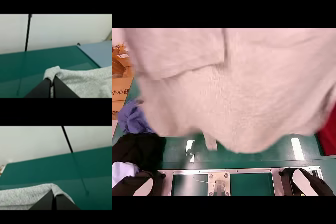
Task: Fold the shirts.
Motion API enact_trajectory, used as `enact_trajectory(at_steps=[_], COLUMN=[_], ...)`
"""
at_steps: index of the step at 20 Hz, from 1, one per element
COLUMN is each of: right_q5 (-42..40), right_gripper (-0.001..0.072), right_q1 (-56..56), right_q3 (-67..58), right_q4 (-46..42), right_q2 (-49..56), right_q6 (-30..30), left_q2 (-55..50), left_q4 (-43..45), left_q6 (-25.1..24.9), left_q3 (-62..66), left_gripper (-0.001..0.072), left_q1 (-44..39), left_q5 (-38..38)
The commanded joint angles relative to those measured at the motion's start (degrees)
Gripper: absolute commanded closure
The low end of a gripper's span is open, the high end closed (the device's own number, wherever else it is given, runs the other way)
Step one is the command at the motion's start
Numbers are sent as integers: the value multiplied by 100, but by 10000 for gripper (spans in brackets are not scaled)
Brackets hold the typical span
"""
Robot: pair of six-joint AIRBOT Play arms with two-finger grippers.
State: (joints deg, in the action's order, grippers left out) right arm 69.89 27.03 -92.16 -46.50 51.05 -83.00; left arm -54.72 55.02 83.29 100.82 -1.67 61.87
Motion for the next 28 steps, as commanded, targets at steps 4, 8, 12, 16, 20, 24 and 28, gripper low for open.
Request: enact_trajectory(at_steps=[4,8,12,16,20,24,28], right_q5=[-2603,-2973,-2671,-1414,131,256,-39], right_gripper=[699,699,531,382,699,700,654], right_q1=[-920,-1141,-1294,-944,-184,208,426], right_q3=[2865,2374,1443,857,1034,2741,5099], right_q4=[256,892,1152,1134,1025,122,-431], right_q2=[1475,3438,4551,4546,4148,2776,1043], right_q6=[1261,1515,1620,1484,1263,817,299], left_q2=[-2310,-3917,-4271,-4258,-4253,-4201,-3919], left_q4=[-260,-1366,-1388,-1386,-1388,-1384,-1370], left_q6=[-782,-1432,-1558,-1414,-1259,-1174,-1185], left_q3=[-1469,-1355,-1292,-1215,-835,-704,-944], left_gripper=[681,681,678,106,119,681,682], left_q1=[7,7,7,160,693,1040,1047], left_q5=[-1038,-1784,-2170,-1314,553,1773,2391])
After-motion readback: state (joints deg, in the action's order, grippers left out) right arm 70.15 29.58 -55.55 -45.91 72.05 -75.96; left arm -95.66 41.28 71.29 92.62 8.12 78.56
